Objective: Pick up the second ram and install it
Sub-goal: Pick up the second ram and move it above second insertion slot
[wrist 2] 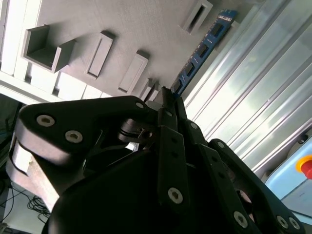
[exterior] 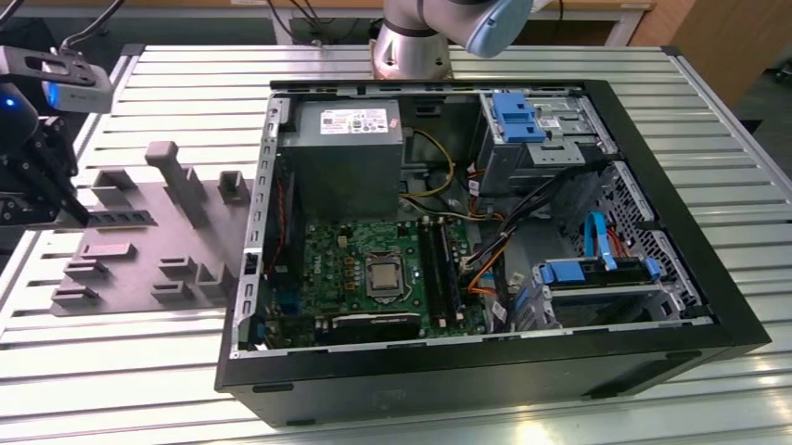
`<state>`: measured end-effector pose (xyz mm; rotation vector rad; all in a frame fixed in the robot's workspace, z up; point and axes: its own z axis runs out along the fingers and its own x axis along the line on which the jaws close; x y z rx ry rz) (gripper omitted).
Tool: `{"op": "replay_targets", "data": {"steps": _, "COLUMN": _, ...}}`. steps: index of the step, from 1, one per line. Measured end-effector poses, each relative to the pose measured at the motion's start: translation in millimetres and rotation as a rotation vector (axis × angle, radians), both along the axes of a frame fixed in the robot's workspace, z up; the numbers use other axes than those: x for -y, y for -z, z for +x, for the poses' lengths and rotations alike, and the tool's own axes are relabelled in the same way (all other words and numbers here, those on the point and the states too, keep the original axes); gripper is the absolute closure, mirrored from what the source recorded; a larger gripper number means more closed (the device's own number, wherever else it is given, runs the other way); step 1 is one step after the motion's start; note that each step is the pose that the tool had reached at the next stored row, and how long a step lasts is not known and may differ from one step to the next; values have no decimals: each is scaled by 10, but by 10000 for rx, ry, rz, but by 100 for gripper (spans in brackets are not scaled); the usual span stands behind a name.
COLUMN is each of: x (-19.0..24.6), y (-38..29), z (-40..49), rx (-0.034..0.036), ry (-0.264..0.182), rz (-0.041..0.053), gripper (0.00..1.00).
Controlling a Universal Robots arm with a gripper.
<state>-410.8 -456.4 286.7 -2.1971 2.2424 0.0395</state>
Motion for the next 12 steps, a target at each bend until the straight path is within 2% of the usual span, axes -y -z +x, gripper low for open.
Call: {"op": "replay_targets", "data": {"steps": 12, "x": -9, "y": -131, "z": 0, "rx": 0, "ry": 14, "rz": -24, "gripper": 86}}
